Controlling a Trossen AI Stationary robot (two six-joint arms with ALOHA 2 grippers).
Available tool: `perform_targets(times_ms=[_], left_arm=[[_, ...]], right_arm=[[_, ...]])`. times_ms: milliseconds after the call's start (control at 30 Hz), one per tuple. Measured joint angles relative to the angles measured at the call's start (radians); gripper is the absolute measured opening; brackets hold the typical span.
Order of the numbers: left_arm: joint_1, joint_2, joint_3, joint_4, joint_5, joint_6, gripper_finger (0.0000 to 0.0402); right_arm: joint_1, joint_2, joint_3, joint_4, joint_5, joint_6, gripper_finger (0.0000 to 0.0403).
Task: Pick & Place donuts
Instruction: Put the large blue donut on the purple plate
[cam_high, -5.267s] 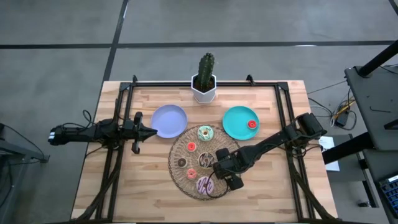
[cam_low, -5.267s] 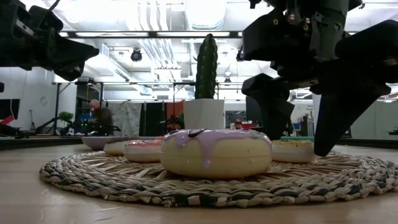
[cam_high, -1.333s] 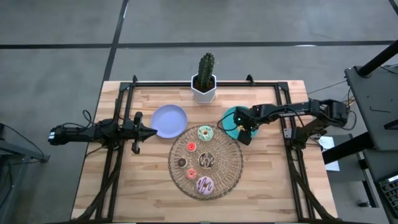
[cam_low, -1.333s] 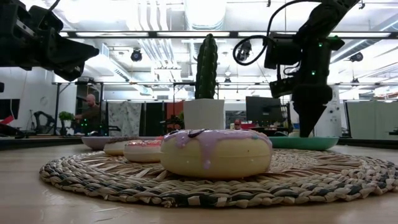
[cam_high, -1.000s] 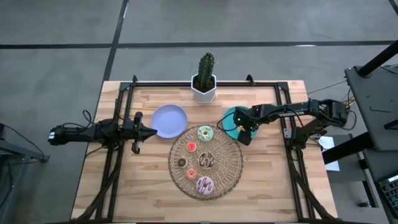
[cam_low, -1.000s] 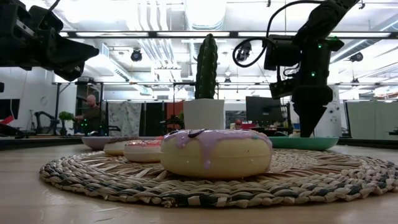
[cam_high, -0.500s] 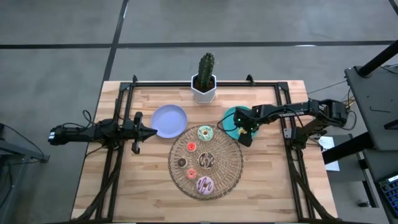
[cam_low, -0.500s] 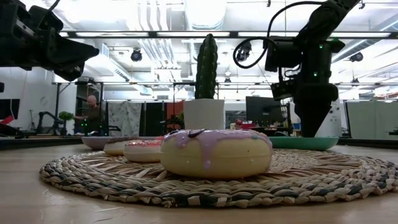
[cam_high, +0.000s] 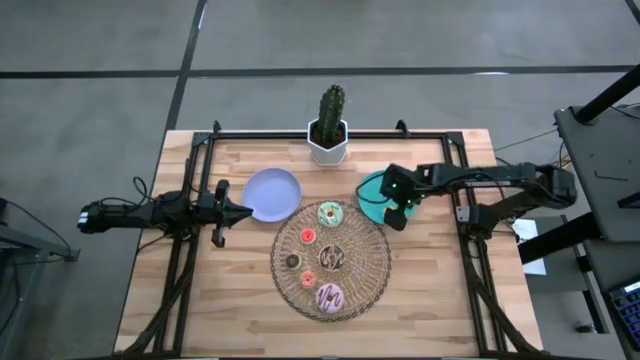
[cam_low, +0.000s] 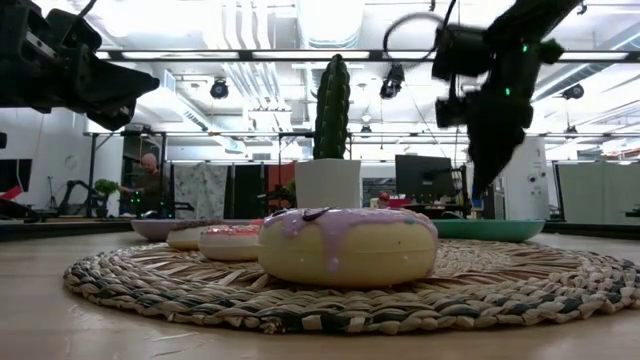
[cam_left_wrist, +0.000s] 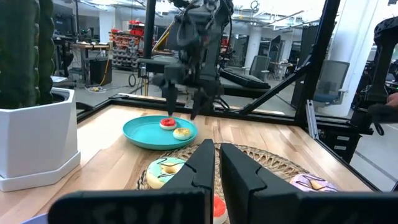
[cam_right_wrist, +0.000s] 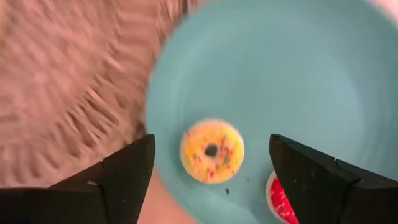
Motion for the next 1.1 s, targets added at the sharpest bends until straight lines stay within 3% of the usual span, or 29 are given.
perform_targets(times_ms=[200,467,1100], left_arm=[[0.0,0.0,0.0,0.0,0.0,0.0,0.0],[0.0,0.0,0.0,0.0,0.0,0.0,0.0],[0.0,0.0,0.0,0.0,0.0,0.0,0.0]], right_arm=[[0.006,-0.086,0.063,0.001,0.0,0.004,0.0304],[0.042,-0.092,0.157,0.002,-0.004,-0.02,0.0304],[0.24,-0.09,0.165,0.01,-0.002,-0.115,0.0304]])
